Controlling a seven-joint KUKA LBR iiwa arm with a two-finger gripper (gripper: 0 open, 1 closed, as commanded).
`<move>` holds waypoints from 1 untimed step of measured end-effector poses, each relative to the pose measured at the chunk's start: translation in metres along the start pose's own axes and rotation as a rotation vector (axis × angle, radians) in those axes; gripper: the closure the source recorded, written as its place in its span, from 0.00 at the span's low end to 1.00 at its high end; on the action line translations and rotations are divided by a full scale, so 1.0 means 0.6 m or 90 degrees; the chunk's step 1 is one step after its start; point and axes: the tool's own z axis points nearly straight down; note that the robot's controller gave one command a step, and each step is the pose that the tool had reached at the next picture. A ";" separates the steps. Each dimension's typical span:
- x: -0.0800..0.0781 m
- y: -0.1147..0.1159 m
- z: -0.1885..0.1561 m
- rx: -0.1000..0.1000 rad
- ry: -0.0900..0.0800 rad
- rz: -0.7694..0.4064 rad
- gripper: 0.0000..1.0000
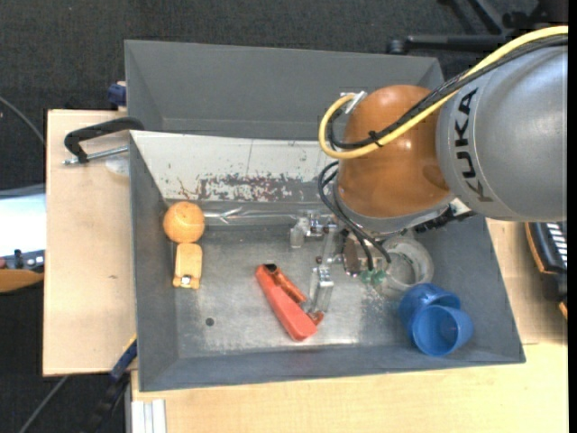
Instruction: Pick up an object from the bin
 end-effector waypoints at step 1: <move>-0.003 -0.001 -0.008 -0.001 -0.006 0.001 0.00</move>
Offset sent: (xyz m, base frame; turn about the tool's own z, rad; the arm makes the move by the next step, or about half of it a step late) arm -0.0117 -0.0183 -0.1201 0.2115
